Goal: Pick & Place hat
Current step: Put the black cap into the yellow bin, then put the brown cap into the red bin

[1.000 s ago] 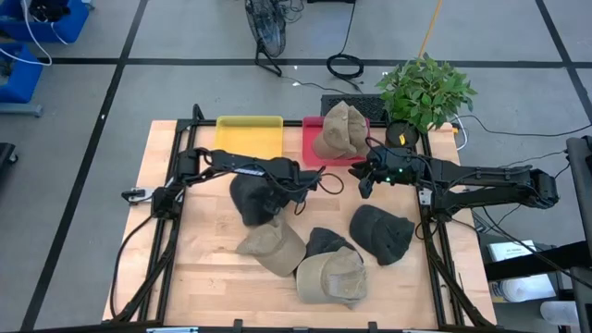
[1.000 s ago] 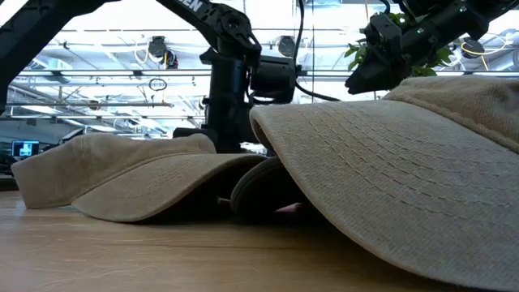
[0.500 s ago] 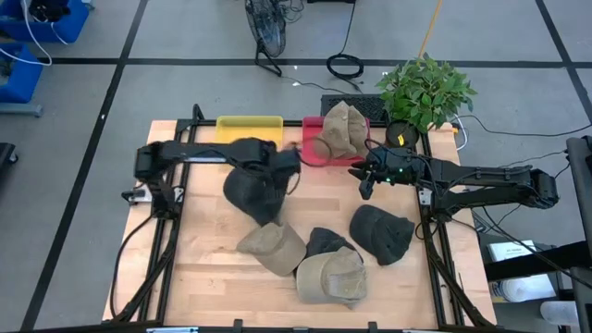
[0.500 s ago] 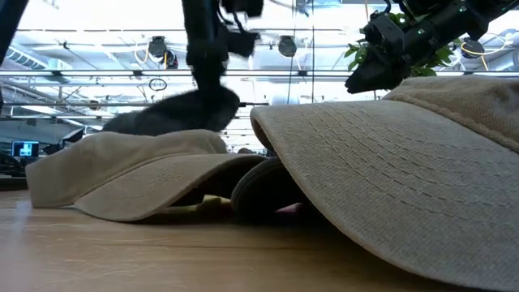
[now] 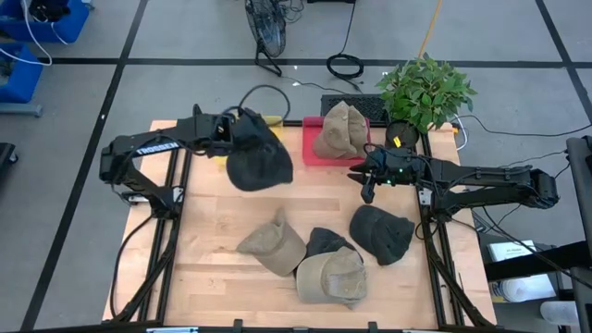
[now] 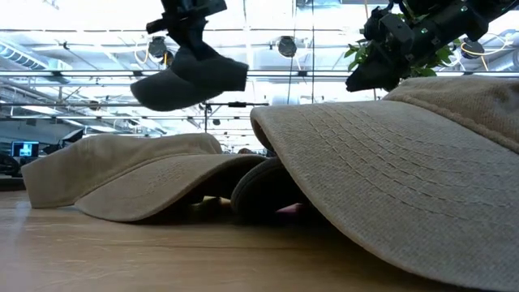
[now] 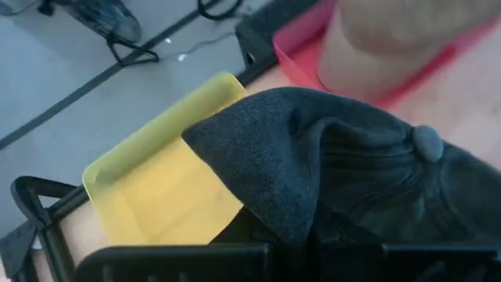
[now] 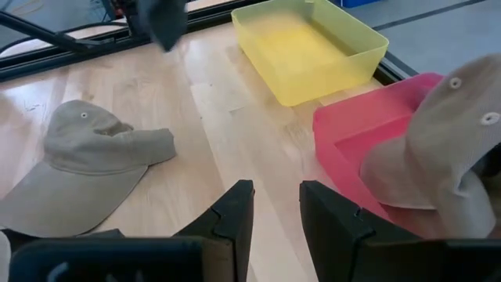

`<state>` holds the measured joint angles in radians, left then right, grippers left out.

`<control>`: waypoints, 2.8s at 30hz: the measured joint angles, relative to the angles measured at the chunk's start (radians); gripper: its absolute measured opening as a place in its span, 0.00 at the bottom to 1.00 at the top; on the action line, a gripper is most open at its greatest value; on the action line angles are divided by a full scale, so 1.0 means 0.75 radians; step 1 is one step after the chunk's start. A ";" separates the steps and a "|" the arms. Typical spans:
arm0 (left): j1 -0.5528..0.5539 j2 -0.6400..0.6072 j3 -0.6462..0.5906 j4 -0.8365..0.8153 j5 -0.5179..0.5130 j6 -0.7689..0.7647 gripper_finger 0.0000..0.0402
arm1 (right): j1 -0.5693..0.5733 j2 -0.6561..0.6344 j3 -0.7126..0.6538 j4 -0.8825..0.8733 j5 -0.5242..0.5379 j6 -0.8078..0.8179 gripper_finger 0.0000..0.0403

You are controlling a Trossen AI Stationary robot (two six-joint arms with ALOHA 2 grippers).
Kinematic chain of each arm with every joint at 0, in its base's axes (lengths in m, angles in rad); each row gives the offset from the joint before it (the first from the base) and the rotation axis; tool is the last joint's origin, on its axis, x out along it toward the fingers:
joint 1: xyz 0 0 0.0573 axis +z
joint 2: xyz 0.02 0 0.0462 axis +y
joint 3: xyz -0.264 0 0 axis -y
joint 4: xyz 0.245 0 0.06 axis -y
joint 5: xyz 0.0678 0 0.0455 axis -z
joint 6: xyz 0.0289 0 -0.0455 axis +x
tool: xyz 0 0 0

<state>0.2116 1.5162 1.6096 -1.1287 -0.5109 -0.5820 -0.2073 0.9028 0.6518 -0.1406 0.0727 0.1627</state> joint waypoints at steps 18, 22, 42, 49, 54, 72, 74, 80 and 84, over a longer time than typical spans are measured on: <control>0.471 -0.275 -0.717 1.001 0.112 -0.086 0.03 | -0.001 0.000 0.000 0.006 0.004 -0.035 0.23; 0.618 -0.360 -0.986 1.337 0.179 -0.196 0.03 | -0.013 0.000 0.001 0.044 0.013 -0.033 0.23; 0.729 -0.424 -1.336 1.534 -0.148 -0.520 0.16 | -0.188 0.014 0.001 0.242 0.187 -0.025 0.19; 0.730 -0.424 -1.336 1.532 -0.108 -0.513 0.33 | -0.221 0.014 0.001 0.243 0.187 -0.024 0.17; 0.746 -0.426 -1.336 1.532 -0.076 -0.428 0.44 | -0.232 0.014 0.001 0.243 0.187 -0.024 0.14; 0.697 -0.632 -1.334 1.981 0.145 0.286 0.44 | -0.231 0.014 0.001 0.243 0.219 -0.023 0.09; 0.645 -0.636 -1.334 1.999 0.148 0.313 0.31 | -0.230 0.014 0.001 0.243 0.218 -0.024 0.09; 0.502 -0.636 -1.309 1.987 0.256 0.472 0.03 | -0.230 0.014 0.001 0.242 0.218 -0.024 0.09; 0.344 -0.634 -1.248 1.851 0.318 0.686 0.01 | -0.230 0.014 0.001 0.242 0.217 -0.024 0.09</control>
<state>0.4696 1.0406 0.6739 0.2594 -0.2724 -0.0674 -0.3801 0.9134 0.6525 0.0410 0.2352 0.1444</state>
